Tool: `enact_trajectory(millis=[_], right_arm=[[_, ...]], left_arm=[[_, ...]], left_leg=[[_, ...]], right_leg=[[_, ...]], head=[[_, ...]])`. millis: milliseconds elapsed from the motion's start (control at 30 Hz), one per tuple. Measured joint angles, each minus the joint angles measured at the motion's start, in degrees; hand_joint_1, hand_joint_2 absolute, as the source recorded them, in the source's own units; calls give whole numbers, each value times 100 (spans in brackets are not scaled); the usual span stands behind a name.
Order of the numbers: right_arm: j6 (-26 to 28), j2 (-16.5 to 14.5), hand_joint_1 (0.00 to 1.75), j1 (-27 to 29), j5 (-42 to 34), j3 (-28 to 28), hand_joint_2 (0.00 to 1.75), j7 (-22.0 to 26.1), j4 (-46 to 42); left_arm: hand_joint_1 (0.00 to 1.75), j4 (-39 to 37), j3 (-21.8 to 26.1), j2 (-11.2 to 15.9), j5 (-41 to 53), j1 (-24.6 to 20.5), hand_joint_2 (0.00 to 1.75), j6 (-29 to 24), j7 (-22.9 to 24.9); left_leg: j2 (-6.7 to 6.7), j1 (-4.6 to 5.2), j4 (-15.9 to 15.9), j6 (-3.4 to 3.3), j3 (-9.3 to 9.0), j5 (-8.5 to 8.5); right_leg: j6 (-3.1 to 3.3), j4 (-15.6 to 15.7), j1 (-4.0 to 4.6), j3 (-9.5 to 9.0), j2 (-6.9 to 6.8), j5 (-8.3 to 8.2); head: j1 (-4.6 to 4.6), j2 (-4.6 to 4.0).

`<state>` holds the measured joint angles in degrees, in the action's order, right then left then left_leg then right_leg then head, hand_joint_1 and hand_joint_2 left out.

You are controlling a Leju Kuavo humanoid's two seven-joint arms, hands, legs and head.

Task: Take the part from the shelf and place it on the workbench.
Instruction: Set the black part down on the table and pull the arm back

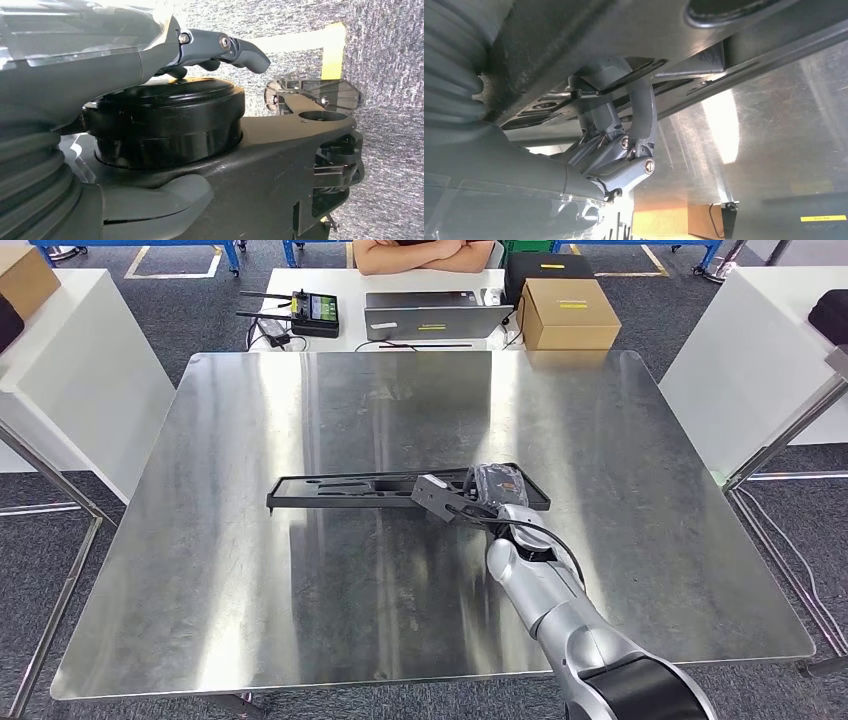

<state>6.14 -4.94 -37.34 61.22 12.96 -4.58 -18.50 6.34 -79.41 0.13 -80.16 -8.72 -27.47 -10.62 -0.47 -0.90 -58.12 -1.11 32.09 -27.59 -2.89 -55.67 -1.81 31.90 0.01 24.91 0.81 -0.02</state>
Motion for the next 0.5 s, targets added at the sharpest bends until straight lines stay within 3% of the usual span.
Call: enact_trajectory(millis=[133, 267, 500], right_arm=[[23, 5, 175, 5, 27, -19, 175, -63, 16], [75, 40, 175, 14, 26, -73, 175, -143, 23], [282, 196, 175, 128, 5, -269, 175, -183, 27]], left_arm=[[0, 0, -11, 2, -15, 0, 175, -34, 5], [0, 0, -25, 2, -16, 0, 175, -50, 11], [0, 0, -98, 4, -16, -9, 175, -7, 25]], left_leg=[[0, 13, -3, -29, -5, -9], [-5, 14, -4, -31, -10, -10], [-16, 6, -2, -34, -23, -7]], right_leg=[[-19, 6, -4, -1, -2, -3], [-85, 7, -3, -5, -8, -1], [-100, 5, -1, -20, -22, 9]], head=[[-1, 0], [-1, 0], [-1, 1]])
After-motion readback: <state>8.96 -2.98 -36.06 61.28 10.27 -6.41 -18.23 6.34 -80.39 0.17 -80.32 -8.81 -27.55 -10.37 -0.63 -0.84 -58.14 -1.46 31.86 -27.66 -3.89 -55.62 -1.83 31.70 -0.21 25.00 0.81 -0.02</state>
